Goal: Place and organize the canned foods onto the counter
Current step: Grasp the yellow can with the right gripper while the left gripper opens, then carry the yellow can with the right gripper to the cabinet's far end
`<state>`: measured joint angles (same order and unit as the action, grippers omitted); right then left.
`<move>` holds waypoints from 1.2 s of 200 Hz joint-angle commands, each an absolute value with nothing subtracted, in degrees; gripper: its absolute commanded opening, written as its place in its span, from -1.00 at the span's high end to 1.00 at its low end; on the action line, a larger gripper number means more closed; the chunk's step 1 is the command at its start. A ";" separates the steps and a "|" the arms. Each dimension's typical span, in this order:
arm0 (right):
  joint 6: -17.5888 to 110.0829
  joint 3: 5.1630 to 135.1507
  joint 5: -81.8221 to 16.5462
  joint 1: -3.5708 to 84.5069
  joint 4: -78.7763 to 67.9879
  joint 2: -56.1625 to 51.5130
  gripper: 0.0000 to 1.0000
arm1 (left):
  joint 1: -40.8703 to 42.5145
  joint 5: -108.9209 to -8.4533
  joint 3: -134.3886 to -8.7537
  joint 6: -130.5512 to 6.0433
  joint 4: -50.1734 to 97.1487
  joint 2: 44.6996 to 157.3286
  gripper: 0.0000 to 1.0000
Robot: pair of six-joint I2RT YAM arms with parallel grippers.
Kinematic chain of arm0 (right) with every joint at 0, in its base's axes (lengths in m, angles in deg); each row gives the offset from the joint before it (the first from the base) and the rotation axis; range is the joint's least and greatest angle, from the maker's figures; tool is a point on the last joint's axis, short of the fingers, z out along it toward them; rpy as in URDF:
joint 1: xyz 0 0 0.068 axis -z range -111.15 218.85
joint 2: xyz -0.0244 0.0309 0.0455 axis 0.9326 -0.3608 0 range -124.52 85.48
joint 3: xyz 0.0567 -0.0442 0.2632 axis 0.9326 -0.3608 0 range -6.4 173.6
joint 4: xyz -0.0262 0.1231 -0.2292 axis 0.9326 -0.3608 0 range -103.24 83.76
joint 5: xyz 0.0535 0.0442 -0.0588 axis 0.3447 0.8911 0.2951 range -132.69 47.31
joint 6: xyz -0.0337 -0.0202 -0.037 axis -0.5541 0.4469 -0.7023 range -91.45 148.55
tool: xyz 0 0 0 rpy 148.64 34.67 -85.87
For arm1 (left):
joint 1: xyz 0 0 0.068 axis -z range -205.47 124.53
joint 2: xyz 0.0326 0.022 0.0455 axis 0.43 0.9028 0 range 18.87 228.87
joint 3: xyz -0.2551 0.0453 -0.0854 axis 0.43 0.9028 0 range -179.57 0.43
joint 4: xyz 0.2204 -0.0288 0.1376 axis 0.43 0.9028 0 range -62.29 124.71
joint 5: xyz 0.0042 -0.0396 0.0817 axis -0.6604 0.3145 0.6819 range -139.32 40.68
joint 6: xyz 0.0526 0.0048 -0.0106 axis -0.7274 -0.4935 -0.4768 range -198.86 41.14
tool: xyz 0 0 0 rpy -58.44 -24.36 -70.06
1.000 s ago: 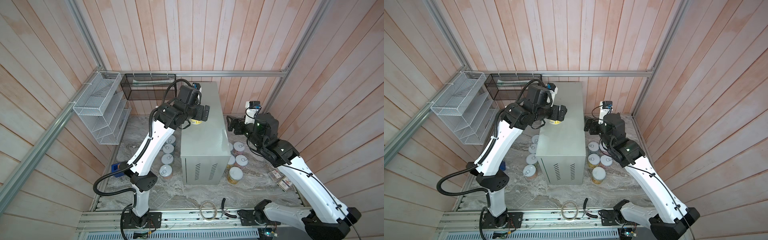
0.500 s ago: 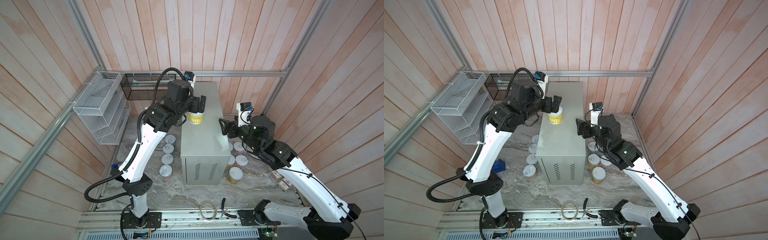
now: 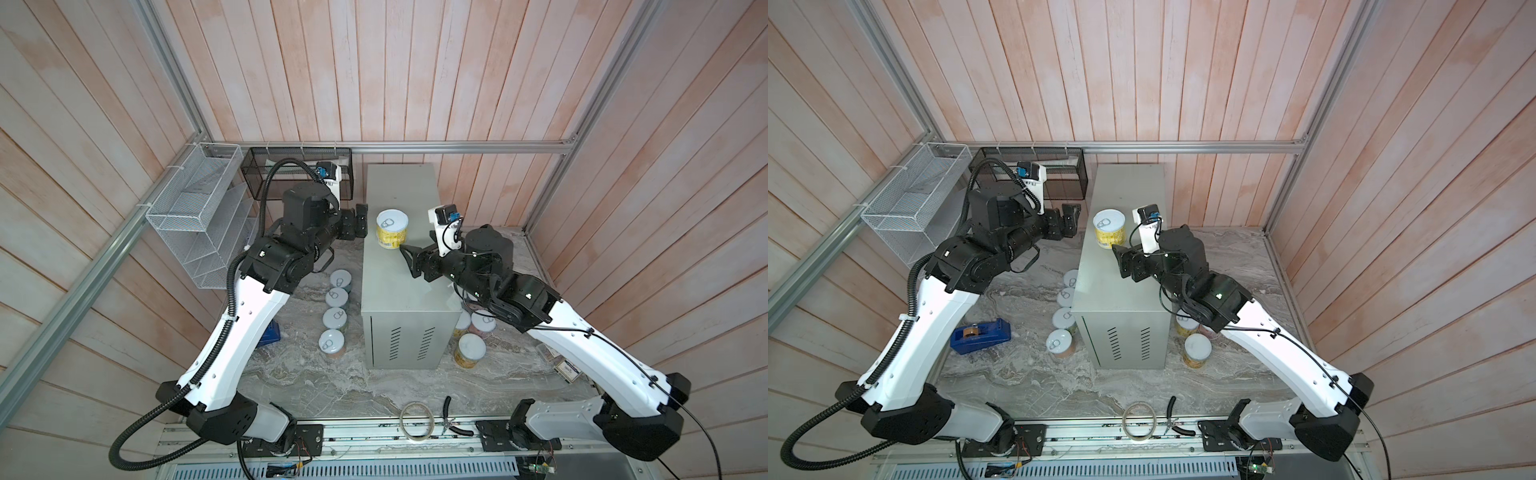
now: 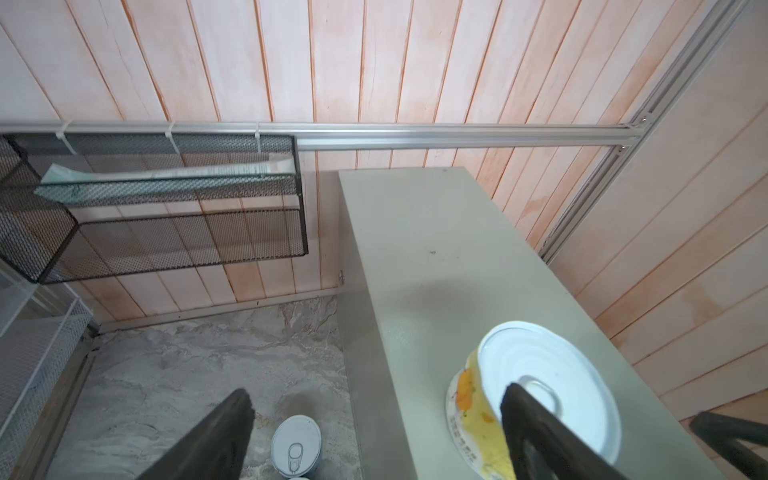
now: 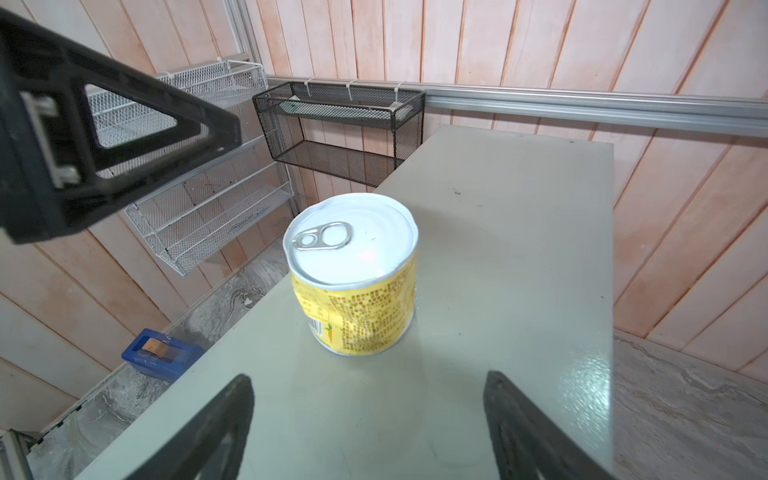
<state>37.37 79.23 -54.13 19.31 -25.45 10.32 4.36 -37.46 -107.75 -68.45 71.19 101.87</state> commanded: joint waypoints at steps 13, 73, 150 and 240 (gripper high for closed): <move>35.90 82.55 -53.66 18.93 -23.58 6.14 -0.74 | 2.22 -41.68 -102.03 -65.80 65.94 99.14 -0.89; 34.47 88.44 -55.27 19.14 -23.43 -2.30 -0.78 | -1.84 -47.68 -94.43 -63.72 61.48 98.68 -0.87; 34.05 92.37 -53.33 23.90 -20.86 -6.72 -0.56 | -3.66 -50.98 -94.05 -63.74 59.07 102.00 -0.81; 32.20 105.15 -51.02 31.13 -20.47 -18.13 -0.31 | -6.28 -53.00 -93.00 -63.70 57.08 104.60 -0.79</move>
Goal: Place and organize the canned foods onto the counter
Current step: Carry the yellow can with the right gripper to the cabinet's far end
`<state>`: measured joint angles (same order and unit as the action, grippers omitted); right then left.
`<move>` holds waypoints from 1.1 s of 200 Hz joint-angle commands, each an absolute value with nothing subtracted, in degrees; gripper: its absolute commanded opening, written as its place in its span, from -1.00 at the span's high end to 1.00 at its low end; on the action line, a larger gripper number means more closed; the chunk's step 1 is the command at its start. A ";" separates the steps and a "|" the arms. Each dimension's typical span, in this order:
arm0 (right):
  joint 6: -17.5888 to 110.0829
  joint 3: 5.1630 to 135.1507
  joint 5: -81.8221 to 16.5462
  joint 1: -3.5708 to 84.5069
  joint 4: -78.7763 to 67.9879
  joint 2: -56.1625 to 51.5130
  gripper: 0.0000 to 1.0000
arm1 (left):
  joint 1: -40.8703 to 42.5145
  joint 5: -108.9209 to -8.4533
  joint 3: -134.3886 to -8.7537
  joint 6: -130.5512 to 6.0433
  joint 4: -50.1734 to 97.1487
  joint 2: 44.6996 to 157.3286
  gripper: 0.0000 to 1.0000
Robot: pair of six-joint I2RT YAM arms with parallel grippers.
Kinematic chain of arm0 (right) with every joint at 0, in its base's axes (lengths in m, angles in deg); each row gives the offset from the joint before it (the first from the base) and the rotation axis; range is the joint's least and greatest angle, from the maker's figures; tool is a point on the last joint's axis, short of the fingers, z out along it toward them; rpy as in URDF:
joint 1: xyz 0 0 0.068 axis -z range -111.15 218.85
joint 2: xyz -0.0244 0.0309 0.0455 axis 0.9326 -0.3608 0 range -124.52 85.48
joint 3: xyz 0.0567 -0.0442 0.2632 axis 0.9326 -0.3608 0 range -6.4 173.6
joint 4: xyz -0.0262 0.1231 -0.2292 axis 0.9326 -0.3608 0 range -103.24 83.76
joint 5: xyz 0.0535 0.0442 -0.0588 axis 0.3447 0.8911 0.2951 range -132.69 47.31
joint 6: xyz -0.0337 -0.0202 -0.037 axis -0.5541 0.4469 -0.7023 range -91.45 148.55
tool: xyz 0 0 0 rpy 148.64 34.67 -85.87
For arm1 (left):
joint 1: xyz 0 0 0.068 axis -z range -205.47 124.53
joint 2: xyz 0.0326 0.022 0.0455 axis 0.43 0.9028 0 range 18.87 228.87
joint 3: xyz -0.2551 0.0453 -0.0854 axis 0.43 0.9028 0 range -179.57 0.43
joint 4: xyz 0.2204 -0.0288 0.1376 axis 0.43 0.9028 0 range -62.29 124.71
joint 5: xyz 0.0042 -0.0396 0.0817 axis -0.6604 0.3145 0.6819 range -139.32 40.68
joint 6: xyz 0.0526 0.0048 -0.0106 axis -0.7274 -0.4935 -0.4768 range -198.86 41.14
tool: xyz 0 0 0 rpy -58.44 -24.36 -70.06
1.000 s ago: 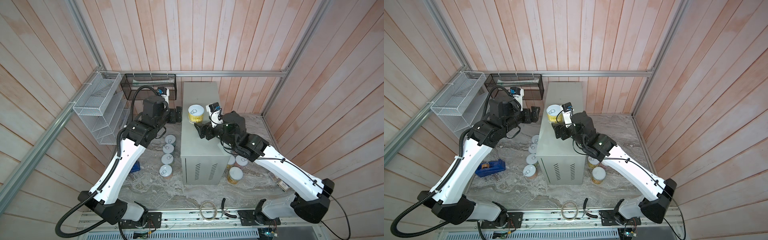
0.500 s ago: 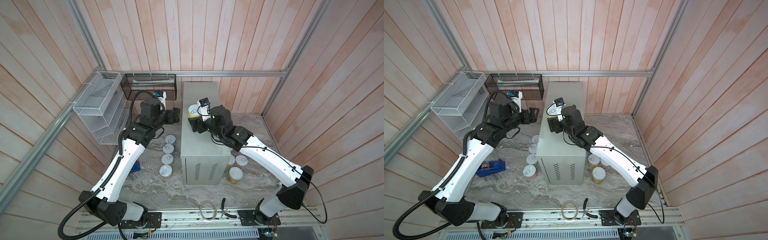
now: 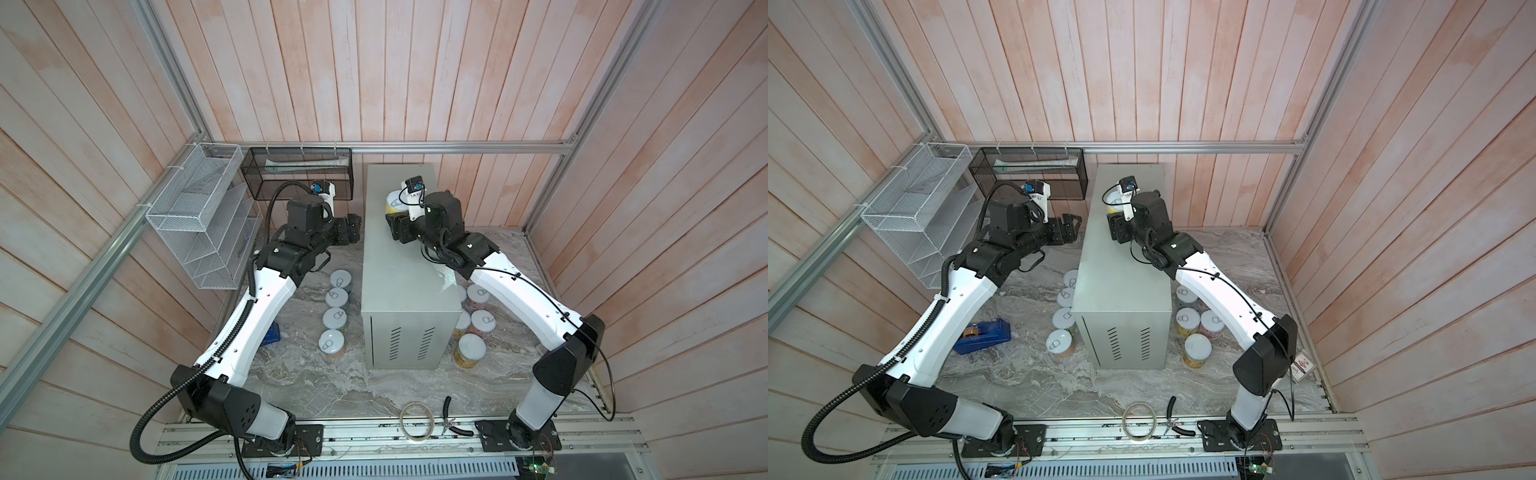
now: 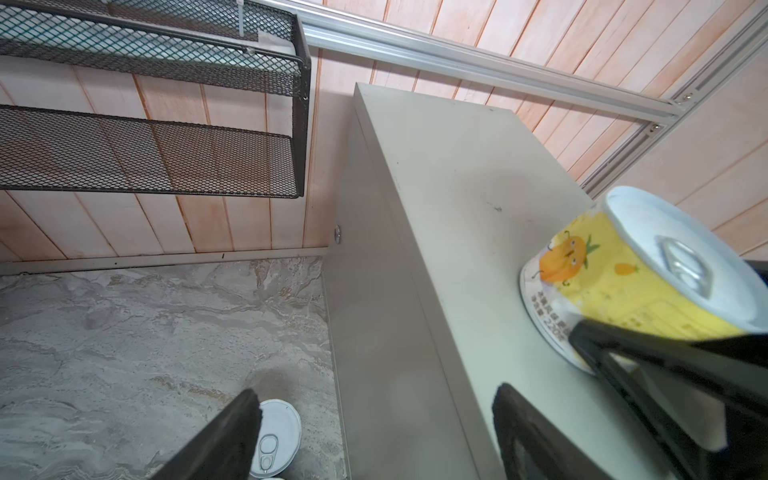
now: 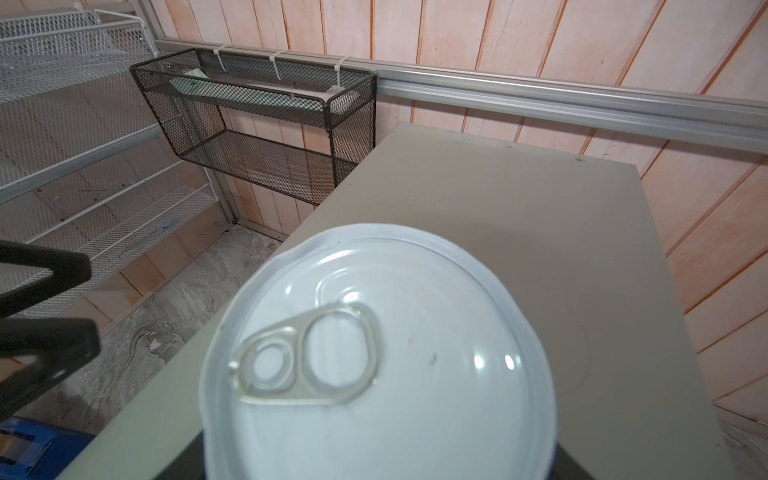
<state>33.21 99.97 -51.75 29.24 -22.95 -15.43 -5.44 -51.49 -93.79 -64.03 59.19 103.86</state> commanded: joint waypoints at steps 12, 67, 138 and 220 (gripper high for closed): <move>31.69 108.44 -51.39 31.96 -21.37 -20.51 -0.31 | -6.64 -53.27 -92.92 -63.79 56.88 104.94 -0.78; 30.56 122.93 -51.27 36.40 -24.66 -31.02 -0.30 | -7.44 -54.11 -92.31 -63.81 55.41 106.43 -0.76; 29.04 136.32 -47.49 39.72 -24.92 -39.63 -0.27 | -7.79 -54.50 -92.25 -64.17 54.10 108.91 -0.75; 29.19 144.29 -50.06 41.31 -25.85 -45.51 -0.24 | -8.26 -55.12 -93.44 -64.27 53.20 111.84 -0.74</move>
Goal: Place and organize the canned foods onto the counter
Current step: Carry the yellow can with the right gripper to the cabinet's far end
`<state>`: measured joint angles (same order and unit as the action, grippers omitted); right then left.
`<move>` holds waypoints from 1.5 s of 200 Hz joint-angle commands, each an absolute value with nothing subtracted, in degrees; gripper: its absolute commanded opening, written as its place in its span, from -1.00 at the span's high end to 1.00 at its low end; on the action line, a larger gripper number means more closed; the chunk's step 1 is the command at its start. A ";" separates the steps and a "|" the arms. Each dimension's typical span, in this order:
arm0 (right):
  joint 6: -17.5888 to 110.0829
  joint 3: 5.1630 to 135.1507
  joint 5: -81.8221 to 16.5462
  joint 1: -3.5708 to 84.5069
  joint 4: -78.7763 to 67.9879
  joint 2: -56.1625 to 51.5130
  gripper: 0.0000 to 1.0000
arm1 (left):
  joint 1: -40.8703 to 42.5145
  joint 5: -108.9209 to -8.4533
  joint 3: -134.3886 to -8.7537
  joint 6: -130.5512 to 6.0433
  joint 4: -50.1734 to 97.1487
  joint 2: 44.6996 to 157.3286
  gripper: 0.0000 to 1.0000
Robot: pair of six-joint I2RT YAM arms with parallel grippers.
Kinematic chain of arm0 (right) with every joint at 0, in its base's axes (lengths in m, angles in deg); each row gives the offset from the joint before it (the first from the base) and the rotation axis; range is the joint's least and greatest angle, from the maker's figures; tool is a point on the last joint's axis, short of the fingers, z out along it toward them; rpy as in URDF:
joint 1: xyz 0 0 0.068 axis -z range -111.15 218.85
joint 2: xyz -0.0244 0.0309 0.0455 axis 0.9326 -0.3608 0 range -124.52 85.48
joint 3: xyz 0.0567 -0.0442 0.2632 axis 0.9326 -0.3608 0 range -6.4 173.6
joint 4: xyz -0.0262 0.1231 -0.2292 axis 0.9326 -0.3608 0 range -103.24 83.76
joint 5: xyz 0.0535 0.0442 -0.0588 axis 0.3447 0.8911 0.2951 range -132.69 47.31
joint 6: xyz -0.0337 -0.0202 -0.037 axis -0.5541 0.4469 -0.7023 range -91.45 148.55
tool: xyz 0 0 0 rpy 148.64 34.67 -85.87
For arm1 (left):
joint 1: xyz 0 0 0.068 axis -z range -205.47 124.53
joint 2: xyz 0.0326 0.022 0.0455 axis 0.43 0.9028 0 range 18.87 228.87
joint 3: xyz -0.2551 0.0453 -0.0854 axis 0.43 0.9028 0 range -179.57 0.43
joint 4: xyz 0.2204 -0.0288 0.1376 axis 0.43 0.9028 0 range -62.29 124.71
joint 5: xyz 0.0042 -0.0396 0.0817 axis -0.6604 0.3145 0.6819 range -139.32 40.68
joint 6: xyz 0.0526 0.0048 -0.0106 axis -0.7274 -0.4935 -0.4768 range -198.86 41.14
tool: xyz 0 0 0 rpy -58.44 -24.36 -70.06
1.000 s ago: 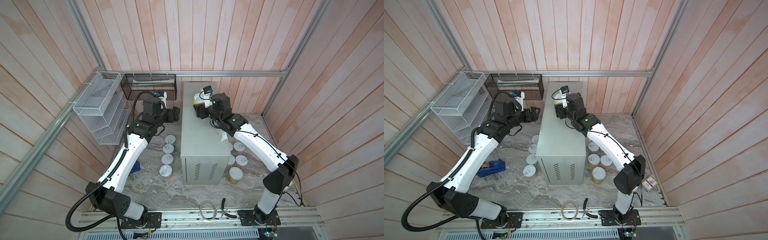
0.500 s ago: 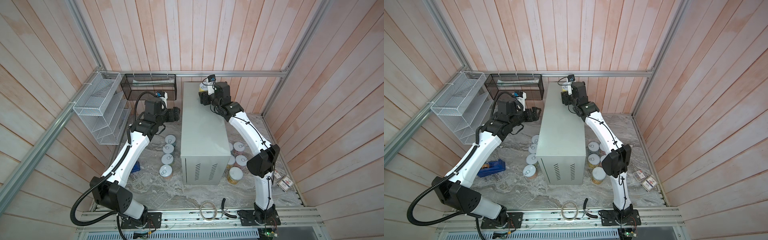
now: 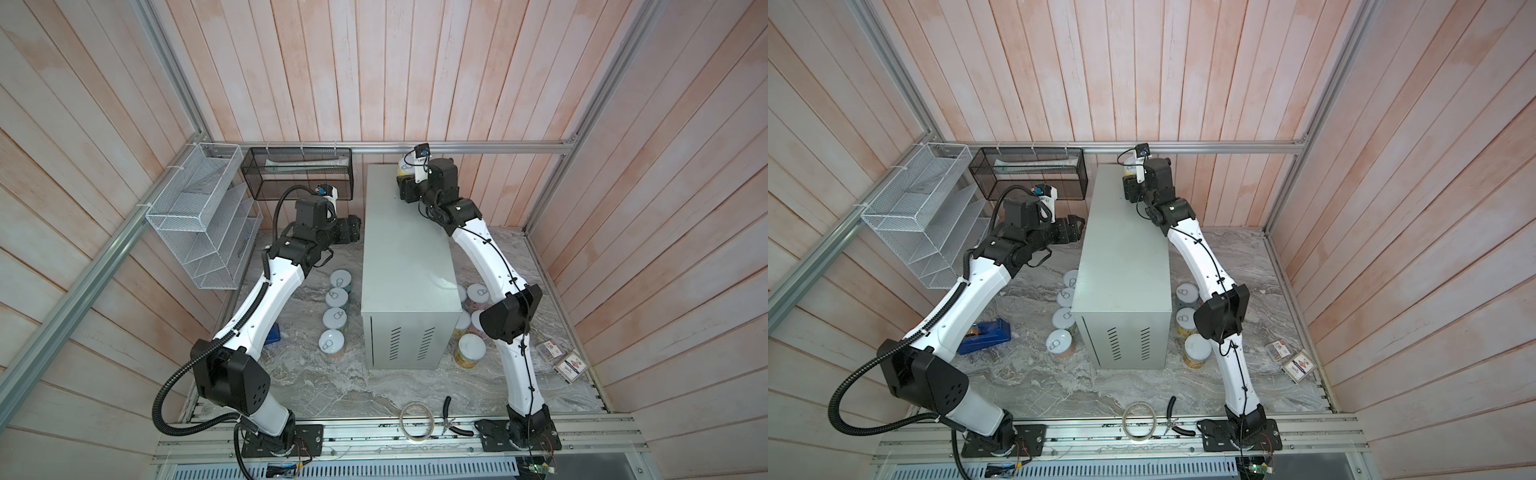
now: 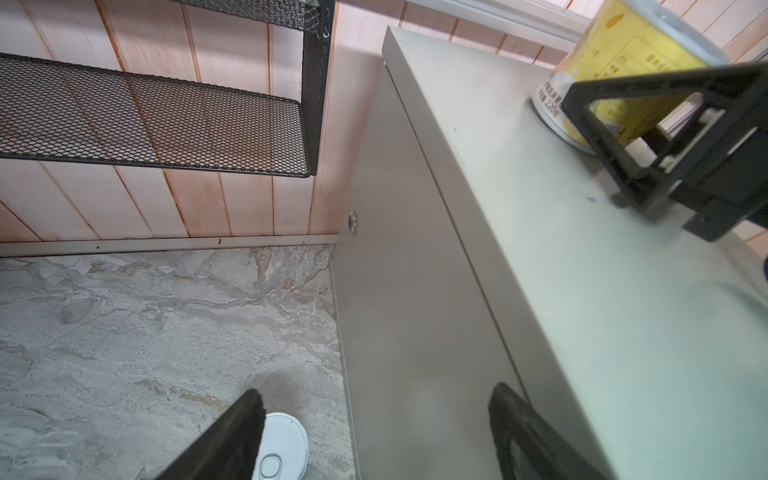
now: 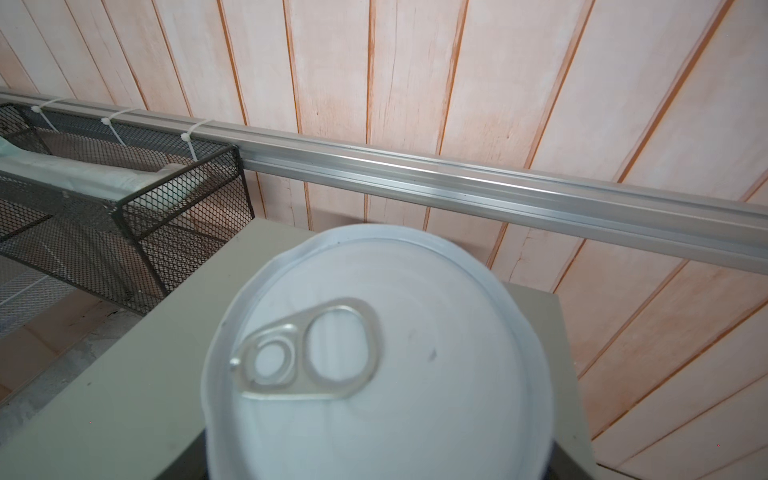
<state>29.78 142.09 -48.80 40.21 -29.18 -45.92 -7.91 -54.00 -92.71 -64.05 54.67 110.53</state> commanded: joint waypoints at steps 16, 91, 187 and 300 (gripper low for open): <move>29.43 144.29 -49.64 42.28 -25.84 -45.26 -0.24 | -8.29 -55.25 -93.70 -64.19 53.12 112.42 -0.74; 29.49 144.29 -46.45 44.07 -25.24 -45.16 -0.23 | -8.28 -55.82 -93.46 -63.54 52.45 113.36 -0.73; 29.77 143.15 -46.14 43.12 -25.80 -45.85 -0.27 | -8.33 -55.73 -92.39 -63.54 52.05 113.29 -0.73; 29.08 140.96 -50.77 41.46 -29.28 -41.90 -0.84 | -8.32 -54.77 -90.63 -63.27 52.28 111.30 -0.95</move>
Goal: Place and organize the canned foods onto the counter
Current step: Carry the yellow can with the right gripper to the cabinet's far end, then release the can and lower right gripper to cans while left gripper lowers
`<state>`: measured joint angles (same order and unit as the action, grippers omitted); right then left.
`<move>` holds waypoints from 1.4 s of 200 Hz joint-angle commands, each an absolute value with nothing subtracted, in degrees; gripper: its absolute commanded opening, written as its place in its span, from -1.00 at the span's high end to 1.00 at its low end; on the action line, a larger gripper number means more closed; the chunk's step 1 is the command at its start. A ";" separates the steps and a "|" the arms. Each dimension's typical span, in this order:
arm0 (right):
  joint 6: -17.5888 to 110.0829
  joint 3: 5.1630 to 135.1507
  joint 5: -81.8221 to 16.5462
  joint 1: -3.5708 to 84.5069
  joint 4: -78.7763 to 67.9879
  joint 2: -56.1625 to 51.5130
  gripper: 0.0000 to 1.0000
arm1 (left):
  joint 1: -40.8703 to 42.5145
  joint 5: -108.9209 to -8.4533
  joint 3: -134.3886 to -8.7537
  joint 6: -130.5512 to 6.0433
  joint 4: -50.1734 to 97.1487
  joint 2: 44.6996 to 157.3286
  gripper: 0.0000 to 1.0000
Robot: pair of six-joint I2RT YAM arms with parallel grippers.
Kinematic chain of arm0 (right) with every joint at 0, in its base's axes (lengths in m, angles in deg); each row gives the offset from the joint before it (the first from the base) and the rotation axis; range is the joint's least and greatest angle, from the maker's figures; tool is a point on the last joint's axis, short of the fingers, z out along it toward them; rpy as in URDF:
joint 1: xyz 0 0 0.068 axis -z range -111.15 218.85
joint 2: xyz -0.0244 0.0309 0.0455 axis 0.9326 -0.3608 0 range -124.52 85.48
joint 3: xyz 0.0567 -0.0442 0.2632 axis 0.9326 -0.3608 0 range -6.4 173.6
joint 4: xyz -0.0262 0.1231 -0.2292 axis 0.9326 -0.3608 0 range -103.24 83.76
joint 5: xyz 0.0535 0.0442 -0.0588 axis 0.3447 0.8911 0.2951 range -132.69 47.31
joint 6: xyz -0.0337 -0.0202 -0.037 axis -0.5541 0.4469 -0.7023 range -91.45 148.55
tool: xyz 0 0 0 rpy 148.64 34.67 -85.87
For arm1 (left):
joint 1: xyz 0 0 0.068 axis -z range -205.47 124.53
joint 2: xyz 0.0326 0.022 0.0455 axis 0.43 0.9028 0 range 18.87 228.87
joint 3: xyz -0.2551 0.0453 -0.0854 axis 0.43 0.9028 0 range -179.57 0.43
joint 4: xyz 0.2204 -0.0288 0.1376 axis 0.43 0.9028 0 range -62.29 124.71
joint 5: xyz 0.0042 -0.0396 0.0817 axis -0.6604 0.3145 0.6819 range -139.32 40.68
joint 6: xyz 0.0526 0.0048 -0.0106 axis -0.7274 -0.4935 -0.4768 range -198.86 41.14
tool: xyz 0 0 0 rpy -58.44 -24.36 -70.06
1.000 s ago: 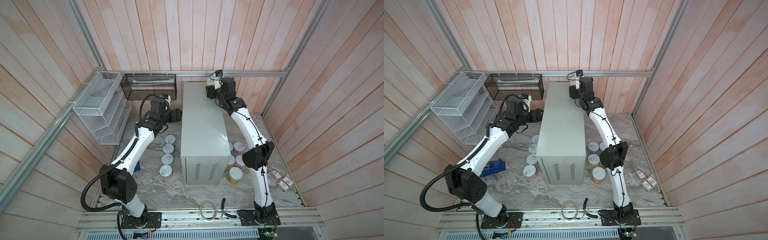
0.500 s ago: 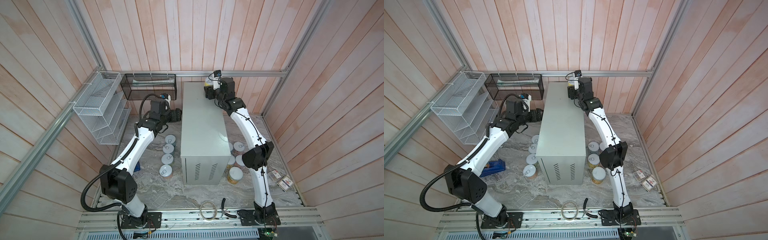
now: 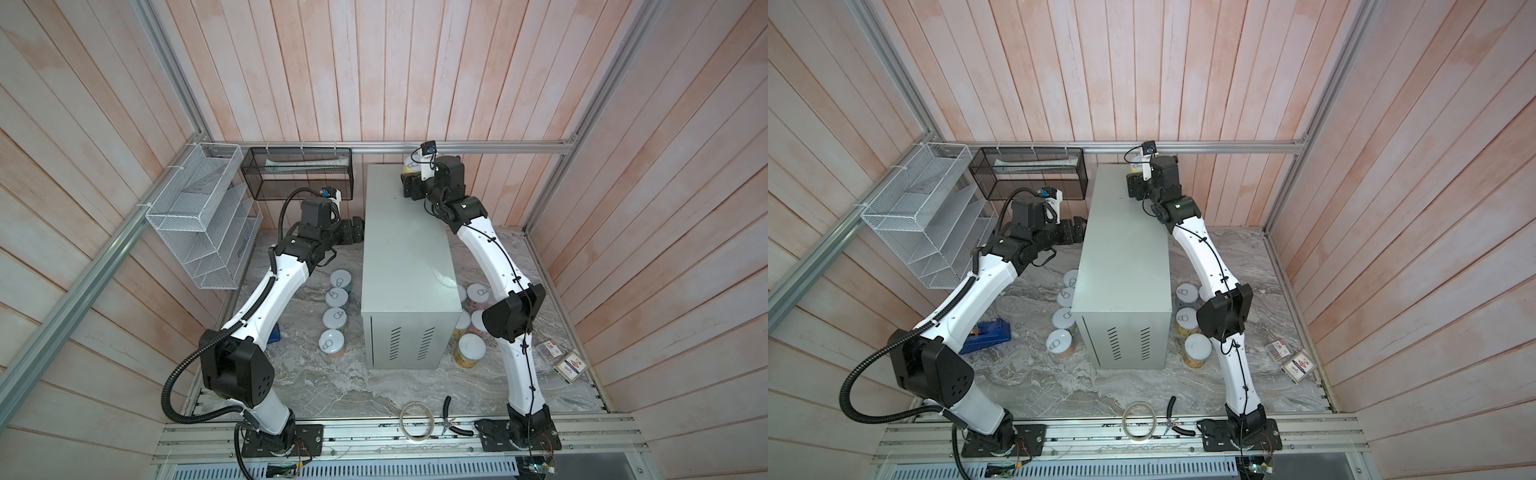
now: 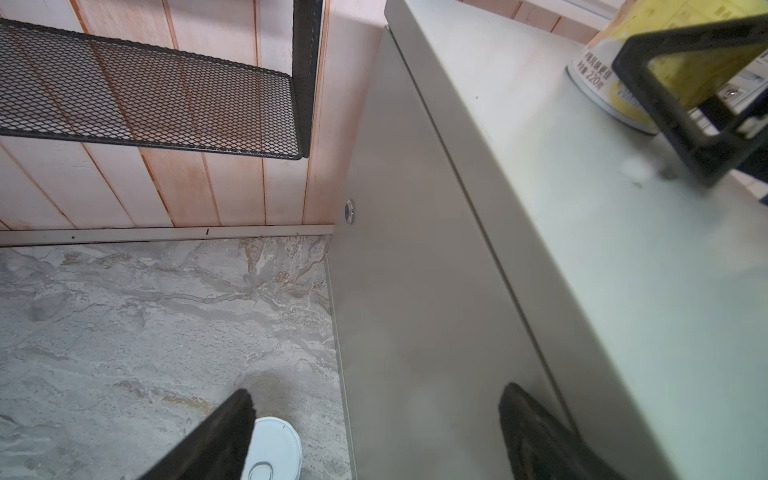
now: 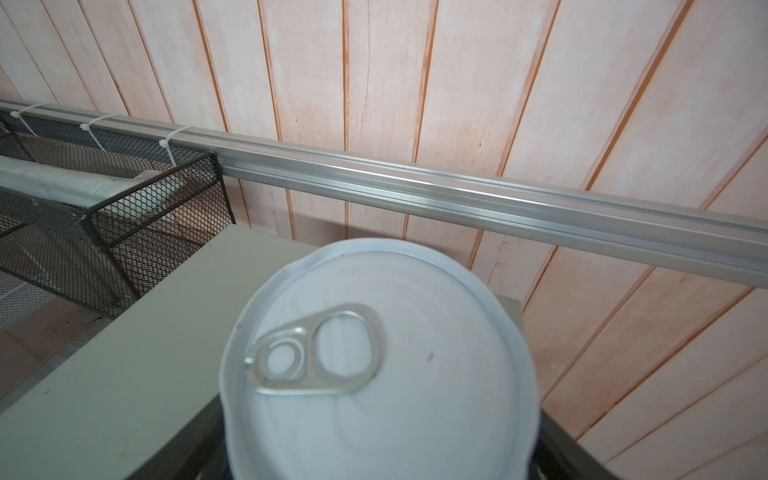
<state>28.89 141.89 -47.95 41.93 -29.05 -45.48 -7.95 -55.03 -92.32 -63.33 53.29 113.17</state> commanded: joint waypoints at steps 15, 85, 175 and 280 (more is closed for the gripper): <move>29.35 140.82 -51.94 41.11 -31.08 -40.41 -0.89 | -8.28 -53.97 -89.69 -63.21 52.05 110.38 -1.00; 30.82 127.66 -59.05 37.47 -38.11 -21.55 -0.93 | -8.45 -49.31 -84.17 -62.38 51.15 105.41 -1.00; 48.64 75.98 -70.67 33.49 -47.70 26.06 -0.89 | -8.29 -49.92 -71.78 -58.81 50.25 93.09 -1.00; 77.20 44.76 -60.44 26.87 -65.31 40.98 -0.88 | -3.76 -48.99 -57.97 -58.20 53.86 84.19 -1.00</move>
